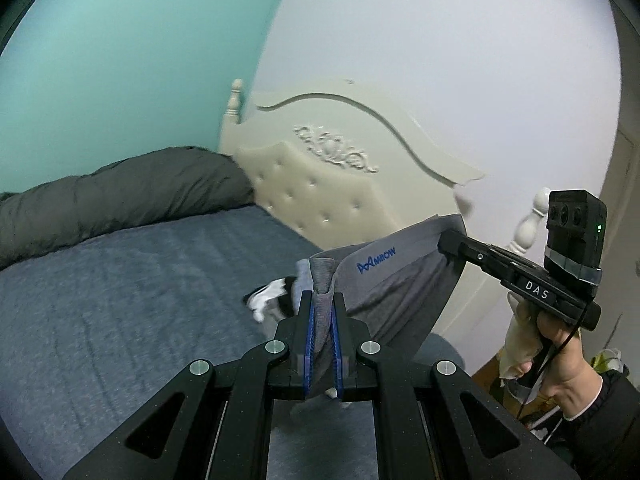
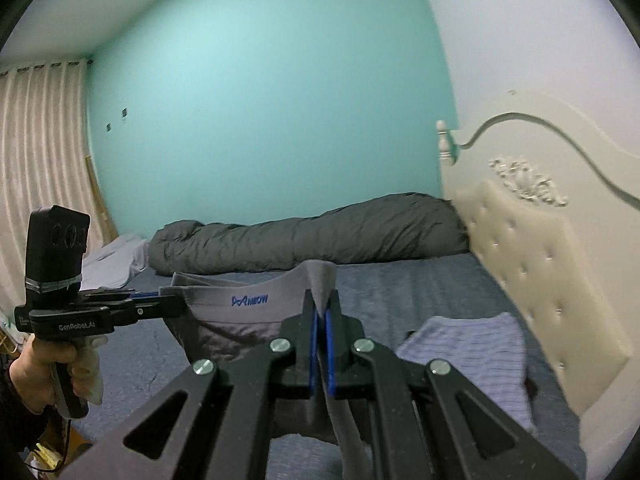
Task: Fold clothes
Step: 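Lift the folded garment with both grippers and carry it toward the headboard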
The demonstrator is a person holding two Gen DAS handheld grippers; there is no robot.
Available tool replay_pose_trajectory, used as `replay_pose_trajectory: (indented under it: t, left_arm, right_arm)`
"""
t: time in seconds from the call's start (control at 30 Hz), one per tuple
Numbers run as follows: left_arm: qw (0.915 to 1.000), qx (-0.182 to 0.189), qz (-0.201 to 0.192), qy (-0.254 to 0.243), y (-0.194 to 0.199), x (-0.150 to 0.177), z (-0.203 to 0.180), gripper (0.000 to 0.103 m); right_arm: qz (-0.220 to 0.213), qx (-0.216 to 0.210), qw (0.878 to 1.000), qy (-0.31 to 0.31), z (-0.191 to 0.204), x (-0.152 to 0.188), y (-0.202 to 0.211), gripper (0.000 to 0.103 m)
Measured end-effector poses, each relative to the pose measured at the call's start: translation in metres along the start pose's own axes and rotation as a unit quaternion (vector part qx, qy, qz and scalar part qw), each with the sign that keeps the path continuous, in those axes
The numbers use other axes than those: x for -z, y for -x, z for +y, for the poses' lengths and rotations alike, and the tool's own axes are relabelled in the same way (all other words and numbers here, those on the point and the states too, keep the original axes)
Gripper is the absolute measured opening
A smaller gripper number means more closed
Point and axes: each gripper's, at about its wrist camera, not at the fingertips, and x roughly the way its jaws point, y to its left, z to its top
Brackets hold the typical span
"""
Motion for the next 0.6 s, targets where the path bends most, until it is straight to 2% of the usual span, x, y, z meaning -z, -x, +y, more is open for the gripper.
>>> replay_pose_trajectory:
  t: [0.33, 0.6]
  left_arm:
    - [0.9989, 0.036, 0.01, -0.029, -0.042, -0.022, -0.064, 0.007]
    - [0.9978, 0.049, 0.026, -0.037, -0.076, -0.03, -0.085, 0.007]
  right_arm:
    - [-0.012, 0.048, 0.999, -0.009, -0.049, -0.01, 0.046, 0.003]
    - [-0.008, 0.078, 0.997, -0.009, -0.08, -0.012, 0.059, 0.003]
